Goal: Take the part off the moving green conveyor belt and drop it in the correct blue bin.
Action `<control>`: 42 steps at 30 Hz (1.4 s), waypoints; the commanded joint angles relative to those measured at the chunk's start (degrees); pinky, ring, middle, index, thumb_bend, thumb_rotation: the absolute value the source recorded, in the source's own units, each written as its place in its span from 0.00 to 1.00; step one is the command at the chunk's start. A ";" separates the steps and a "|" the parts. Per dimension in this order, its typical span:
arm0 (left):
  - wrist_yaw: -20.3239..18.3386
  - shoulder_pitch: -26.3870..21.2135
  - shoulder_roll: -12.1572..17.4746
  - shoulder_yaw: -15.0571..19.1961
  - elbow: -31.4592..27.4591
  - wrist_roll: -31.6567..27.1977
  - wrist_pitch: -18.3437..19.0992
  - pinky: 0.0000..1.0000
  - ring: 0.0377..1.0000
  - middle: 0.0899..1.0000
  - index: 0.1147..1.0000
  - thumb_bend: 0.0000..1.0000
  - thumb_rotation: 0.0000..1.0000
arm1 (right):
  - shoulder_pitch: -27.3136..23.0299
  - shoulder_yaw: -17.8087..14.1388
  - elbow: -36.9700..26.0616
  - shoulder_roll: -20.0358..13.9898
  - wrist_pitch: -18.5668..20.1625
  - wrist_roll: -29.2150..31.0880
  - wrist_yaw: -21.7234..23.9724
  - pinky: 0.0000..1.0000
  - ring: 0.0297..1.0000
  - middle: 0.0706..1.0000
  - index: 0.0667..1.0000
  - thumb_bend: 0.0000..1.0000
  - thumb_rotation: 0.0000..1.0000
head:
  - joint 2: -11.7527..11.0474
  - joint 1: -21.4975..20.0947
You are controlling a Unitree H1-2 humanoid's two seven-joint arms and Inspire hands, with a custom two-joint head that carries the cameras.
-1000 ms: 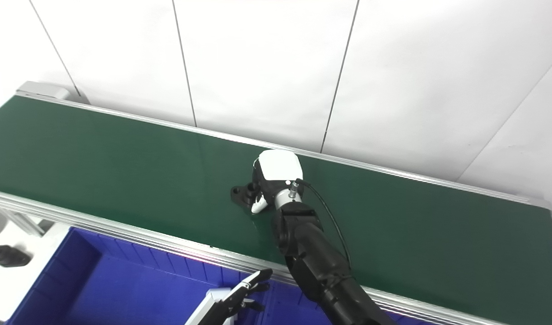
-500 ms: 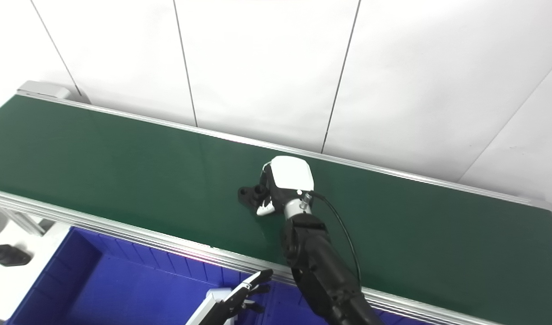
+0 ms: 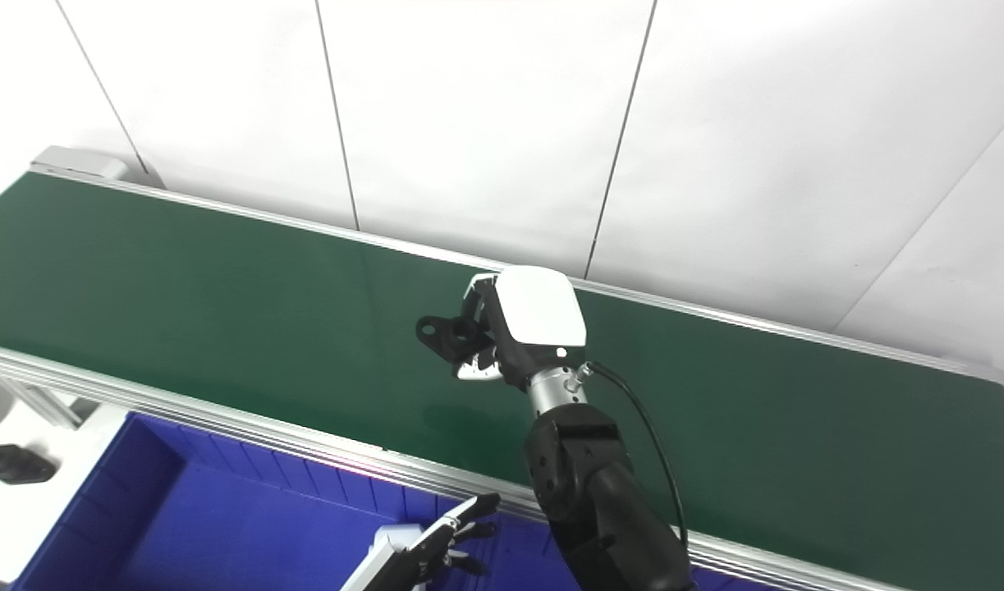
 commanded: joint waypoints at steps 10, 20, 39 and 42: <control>-3.05 1.09 -0.34 -1.09 -6.31 -2.46 3.92 0.70 0.89 0.96 0.94 0.86 0.74 | 4.69 -2.10 -12.97 3.90 1.36 -6.60 3.61 0.21 0.28 0.36 0.48 0.52 0.00 | 3.96 -8.69; -5.62 0.65 3.52 4.18 -13.22 -8.70 8.34 0.88 0.99 1.00 1.00 0.85 0.85 | 15.84 -3.14 -22.84 9.18 2.89 -15.42 6.70 0.17 0.21 0.43 0.45 0.53 0.00 | 11.53 -25.04; -9.77 -1.74 7.57 10.85 -21.80 -15.61 17.48 0.96 1.00 1.00 1.00 0.76 0.93 | 40.89 -8.27 -41.65 11.97 -1.95 -26.01 12.08 0.18 0.23 0.37 0.48 0.52 0.00 | 20.60 -36.82; -10.11 -2.09 8.28 11.19 -22.42 -16.11 18.65 0.96 1.00 1.00 1.00 0.76 0.92 | 43.72 -9.99 -42.22 11.54 -2.47 -26.27 12.19 0.19 0.24 0.35 0.49 0.52 0.00 | 20.91 -37.44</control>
